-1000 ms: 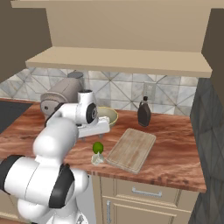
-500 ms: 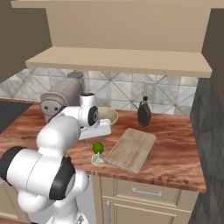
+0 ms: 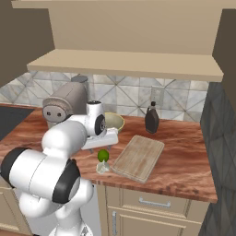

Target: Open the cabinet. Place the bowl and condiment on the counter. Then place the lime and garlic on the cutting board.

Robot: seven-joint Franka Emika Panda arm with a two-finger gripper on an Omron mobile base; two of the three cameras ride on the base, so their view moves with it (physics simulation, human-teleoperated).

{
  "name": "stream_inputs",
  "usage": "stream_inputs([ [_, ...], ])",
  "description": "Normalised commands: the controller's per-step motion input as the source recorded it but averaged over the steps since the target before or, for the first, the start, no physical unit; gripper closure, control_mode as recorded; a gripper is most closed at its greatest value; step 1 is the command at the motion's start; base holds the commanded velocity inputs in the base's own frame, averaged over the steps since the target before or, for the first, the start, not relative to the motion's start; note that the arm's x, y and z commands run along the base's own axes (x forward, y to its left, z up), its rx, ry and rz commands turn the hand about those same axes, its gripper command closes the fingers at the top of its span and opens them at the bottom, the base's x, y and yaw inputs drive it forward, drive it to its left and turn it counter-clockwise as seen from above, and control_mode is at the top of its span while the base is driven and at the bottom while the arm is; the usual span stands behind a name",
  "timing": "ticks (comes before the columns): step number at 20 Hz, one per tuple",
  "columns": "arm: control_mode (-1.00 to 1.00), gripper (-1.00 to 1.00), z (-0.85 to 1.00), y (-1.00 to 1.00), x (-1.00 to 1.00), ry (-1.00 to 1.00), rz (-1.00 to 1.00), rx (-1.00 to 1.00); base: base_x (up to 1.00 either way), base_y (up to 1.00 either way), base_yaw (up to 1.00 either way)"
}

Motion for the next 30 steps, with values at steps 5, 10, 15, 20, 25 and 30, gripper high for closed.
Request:
stream_inputs([
  [5,-1.00,-1.00,-0.14,0.00,0.00,0.00,0.00,0.00,0.00,0.00,0.00],
  [10,-1.00,-1.00,-0.14,0.00,0.00,0.00,0.00,0.00,0.00,0.00,0.00],
  [15,-1.00,-1.00,-0.14,0.00,0.00,0.00,0.00,0.00,0.00,0.00,0.00],
  [20,-1.00,-1.00,-0.16,-0.01,0.00,0.00,0.00,0.00,0.00,0.00,0.00],
  [25,-1.00,-1.00,-0.15,0.00,0.03,0.00,0.00,0.00,0.00,0.00,0.00],
  [30,-1.00,-1.00,-0.16,-0.01,0.04,0.00,0.00,0.00,0.00,0.00,0.00],
])
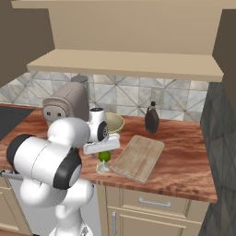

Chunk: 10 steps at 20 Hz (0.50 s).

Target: Open the cabinet. Place the bowl and condiment on the counter. Then place the lime and garlic on the cutting board.

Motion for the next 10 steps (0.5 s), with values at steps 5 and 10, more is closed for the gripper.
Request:
stream_inputs([
  [5,-1.00,-1.00,-0.12,0.00,0.00,0.00,0.00,0.00,0.00,0.00,0.00],
  [10,-1.00,-1.00,-0.11,0.00,0.00,0.00,0.00,0.00,0.00,0.00,0.00],
])
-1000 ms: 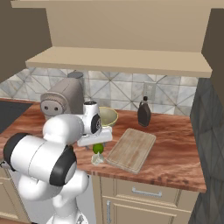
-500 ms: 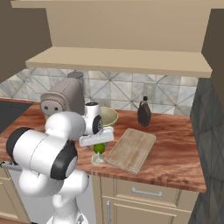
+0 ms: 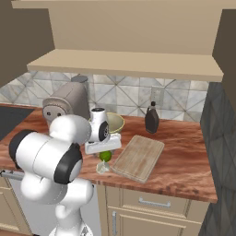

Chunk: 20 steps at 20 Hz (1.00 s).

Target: Open the cabinet. Place the bowl and condiment on the counter. Then place the lime and garlic on the cutting board.

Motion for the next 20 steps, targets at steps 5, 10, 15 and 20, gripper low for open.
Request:
stream_inputs([
  [5,-1.00,-1.00,-0.16,0.00,-0.02,0.00,0.00,0.00,0.00,0.00,0.00],
  [10,-1.00,-1.00,-0.16,0.00,-0.04,0.00,0.00,0.00,0.00,0.00,0.00],
  [15,-1.00,-1.00,-0.15,0.00,-0.01,0.00,0.00,0.00,0.00,0.00,0.00],
  [20,-1.00,1.00,-0.11,0.00,0.00,0.00,0.00,0.00,0.00,0.00,0.00],
])
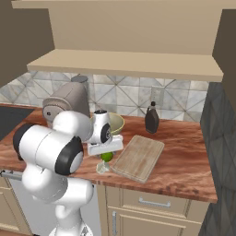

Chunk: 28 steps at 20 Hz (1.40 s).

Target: Open the cabinet. Place the bowl and condiment on the counter. Then place the lime and garlic on the cutting board.

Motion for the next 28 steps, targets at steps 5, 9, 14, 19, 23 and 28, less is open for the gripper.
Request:
stream_inputs([
  [5,-1.00,1.00,-0.04,-0.03,0.00,0.00,0.00,0.00,0.00,0.00,0.00],
  [9,-1.00,1.00,0.09,0.00,0.00,0.00,0.00,0.00,0.00,0.00,0.00],
  [14,-1.00,1.00,0.38,0.00,0.03,-0.10,0.00,0.00,0.00,0.00,0.00],
  [19,-1.00,1.00,0.47,-0.14,0.01,-0.06,0.00,0.01,0.00,0.00,0.00],
  [23,-1.00,1.00,0.53,-0.37,0.03,-0.05,0.00,0.05,0.00,0.00,0.00],
  [28,-1.00,1.00,0.32,-0.64,0.01,-0.08,0.00,0.12,0.00,0.00,0.00],
])
